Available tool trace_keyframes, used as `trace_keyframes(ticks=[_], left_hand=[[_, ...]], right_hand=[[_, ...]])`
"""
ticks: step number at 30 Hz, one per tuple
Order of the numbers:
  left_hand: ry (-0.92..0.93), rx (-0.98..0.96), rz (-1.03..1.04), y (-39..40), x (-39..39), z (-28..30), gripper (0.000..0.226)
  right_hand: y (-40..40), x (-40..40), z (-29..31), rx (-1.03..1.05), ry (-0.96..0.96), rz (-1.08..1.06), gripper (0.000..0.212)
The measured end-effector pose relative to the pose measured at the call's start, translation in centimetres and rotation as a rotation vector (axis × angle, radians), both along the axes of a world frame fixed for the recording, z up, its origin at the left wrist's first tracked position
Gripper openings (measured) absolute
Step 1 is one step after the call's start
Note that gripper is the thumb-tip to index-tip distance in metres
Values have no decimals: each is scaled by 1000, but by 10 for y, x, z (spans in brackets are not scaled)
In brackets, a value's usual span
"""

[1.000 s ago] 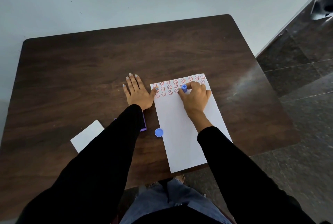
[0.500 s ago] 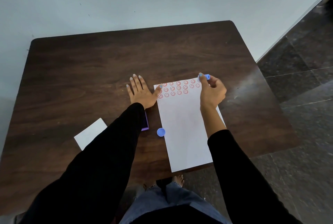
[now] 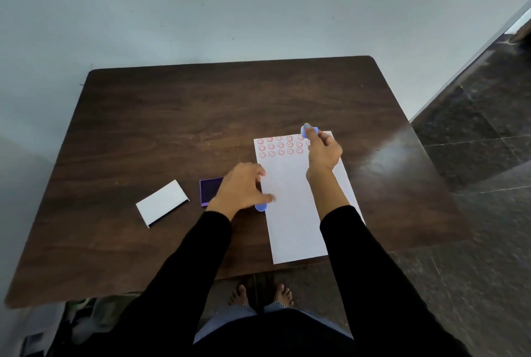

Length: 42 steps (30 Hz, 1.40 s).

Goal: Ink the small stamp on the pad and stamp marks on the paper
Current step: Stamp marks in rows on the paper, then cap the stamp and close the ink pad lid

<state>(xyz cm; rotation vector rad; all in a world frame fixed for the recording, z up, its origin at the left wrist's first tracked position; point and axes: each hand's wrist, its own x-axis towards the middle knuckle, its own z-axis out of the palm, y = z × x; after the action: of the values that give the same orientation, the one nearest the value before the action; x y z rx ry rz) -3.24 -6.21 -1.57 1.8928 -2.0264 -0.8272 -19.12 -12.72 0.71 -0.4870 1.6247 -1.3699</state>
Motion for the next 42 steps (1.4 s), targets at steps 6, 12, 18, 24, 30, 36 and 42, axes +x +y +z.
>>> trace_keyframes(ticks=[6, 12, 18, 24, 30, 36, 42], left_hand=[[-25, 150, -58, 23, -6, 1, 56], [-46, 153, 36, 26, -3, -3, 49], [-2, 144, 79, 29, -3, -9, 26], [142, 69, 245, 27, 3, -1, 20], [248, -101, 407, 8, 10, 31, 22], [379, -163, 475, 3, 23, 42, 27], [467, -186, 527, 2, 29, 43, 30]], right_hand=[[13, 26, 1, 48, 3, 137, 19], [22, 37, 1, 58, 68, 206, 20], [29, 43, 2, 36, 90, 289, 15], [26, 44, 8, 12, -14, 319, 18], [25, 61, 14, -2, -60, 466, 16], [27, 74, 14, -44, 8, 526, 14], [29, 85, 13, -21, 86, 567, 14]])
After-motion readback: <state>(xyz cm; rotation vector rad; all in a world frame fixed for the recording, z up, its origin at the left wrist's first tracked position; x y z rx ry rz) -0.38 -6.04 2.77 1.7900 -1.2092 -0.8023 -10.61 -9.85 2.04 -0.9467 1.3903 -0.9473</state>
